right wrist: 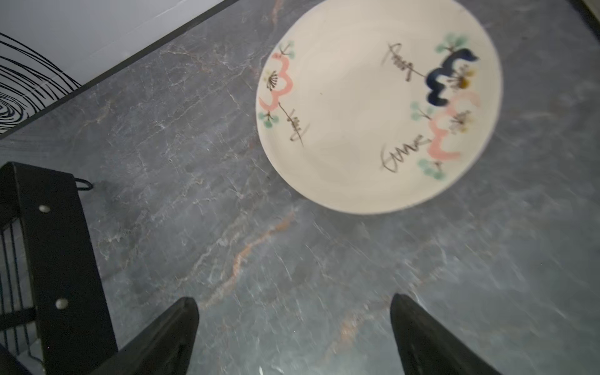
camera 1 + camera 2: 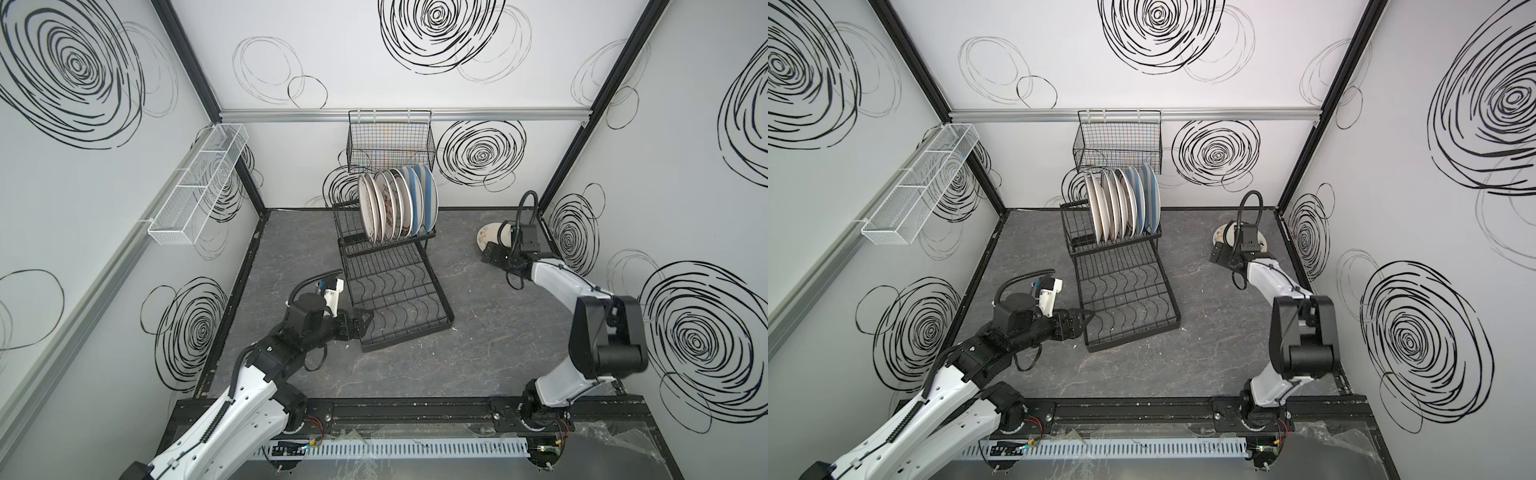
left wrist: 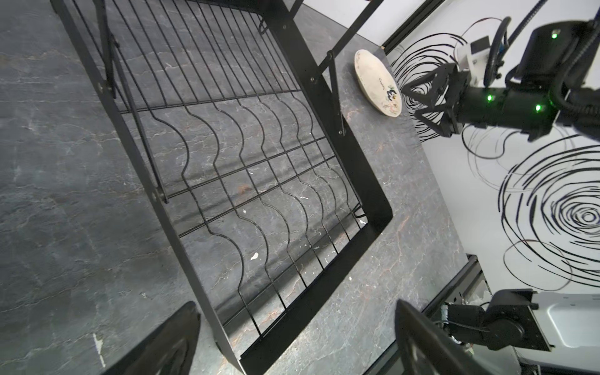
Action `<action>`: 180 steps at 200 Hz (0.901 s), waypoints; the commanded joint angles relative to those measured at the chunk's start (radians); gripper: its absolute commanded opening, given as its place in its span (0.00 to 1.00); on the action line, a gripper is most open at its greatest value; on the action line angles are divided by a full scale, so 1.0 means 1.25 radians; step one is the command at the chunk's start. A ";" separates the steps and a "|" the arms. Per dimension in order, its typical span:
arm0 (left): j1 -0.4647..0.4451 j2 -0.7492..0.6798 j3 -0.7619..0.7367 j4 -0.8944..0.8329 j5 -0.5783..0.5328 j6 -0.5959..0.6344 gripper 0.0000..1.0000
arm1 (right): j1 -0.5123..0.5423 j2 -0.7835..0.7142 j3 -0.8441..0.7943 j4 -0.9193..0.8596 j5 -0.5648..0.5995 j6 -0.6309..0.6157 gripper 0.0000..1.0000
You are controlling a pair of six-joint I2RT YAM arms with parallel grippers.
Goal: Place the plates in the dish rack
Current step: 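Lower the right gripper onto the rim of the cream floral plate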
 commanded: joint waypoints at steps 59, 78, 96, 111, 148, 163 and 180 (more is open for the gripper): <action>0.065 0.016 -0.025 0.093 0.029 -0.011 0.96 | -0.008 0.274 0.265 -0.037 -0.083 -0.017 0.97; 0.079 0.016 -0.021 0.087 0.031 0.002 0.96 | -0.007 0.293 0.273 -0.033 -0.088 -0.016 0.97; 0.088 0.017 -0.021 0.088 0.037 0.008 0.96 | -0.004 0.300 0.266 -0.027 -0.104 -0.011 0.97; 0.094 0.023 -0.022 0.091 0.043 0.012 0.96 | 0.003 0.302 0.253 -0.023 -0.111 -0.009 0.97; 0.101 0.023 -0.020 0.090 0.049 0.018 0.96 | 0.025 0.290 0.215 -0.022 -0.112 -0.011 0.97; 0.102 0.021 -0.019 0.087 0.051 0.021 0.96 | 0.028 0.284 0.199 -0.023 -0.109 -0.011 0.97; 0.104 0.018 -0.017 0.084 0.051 0.024 0.96 | 0.030 0.277 0.179 -0.021 -0.112 -0.008 0.97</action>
